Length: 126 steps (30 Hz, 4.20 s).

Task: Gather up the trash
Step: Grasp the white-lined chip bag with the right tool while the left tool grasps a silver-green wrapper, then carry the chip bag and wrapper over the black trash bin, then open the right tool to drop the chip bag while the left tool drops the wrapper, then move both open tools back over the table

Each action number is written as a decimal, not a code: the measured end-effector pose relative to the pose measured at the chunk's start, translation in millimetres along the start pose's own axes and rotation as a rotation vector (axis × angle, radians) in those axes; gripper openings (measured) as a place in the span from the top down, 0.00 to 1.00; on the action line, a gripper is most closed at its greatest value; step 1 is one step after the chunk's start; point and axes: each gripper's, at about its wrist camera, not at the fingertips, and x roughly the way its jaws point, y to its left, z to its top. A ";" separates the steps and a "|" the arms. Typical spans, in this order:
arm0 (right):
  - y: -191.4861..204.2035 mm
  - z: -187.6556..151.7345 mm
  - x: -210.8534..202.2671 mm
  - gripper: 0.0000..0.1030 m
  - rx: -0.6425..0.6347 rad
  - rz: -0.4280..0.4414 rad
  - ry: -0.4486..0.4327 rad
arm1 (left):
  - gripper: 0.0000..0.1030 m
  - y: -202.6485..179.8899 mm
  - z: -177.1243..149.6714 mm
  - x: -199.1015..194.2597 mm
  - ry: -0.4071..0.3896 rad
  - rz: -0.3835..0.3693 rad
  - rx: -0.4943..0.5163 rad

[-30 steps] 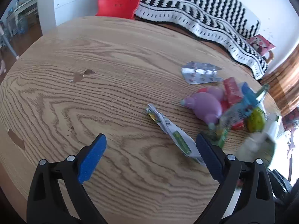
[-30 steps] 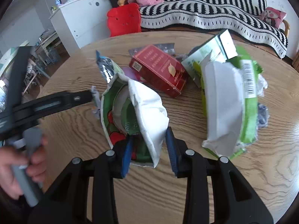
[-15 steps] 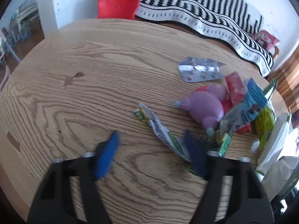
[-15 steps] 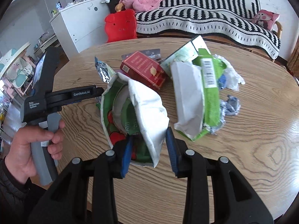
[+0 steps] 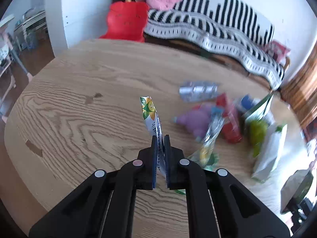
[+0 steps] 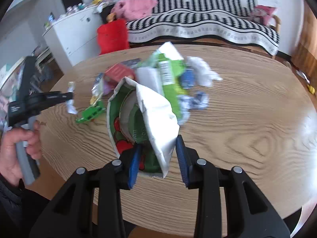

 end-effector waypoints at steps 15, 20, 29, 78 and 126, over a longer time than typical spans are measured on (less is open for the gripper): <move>-197.6 -95.4 -110.8 0.66 0.328 -0.254 -0.020 | 0.94 -222.9 -92.6 -73.2 -0.020 -0.365 0.378; -271.1 -152.1 -144.7 0.66 0.477 -0.348 -0.001 | 0.94 -313.3 -166.9 -96.0 -0.009 -0.492 0.589; -363.1 -238.9 -165.5 0.66 0.684 -0.448 0.097 | 0.94 -416.6 -289.5 -112.1 0.064 -0.657 0.848; -447.2 -335.7 -198.0 0.24 0.993 -0.539 0.165 | 0.78 -537.8 -444.2 -35.5 0.417 -0.774 1.003; 5.6 27.8 43.5 0.20 0.055 -0.037 0.036 | 0.10 -36.3 -67.8 -6.1 -0.016 -0.116 0.426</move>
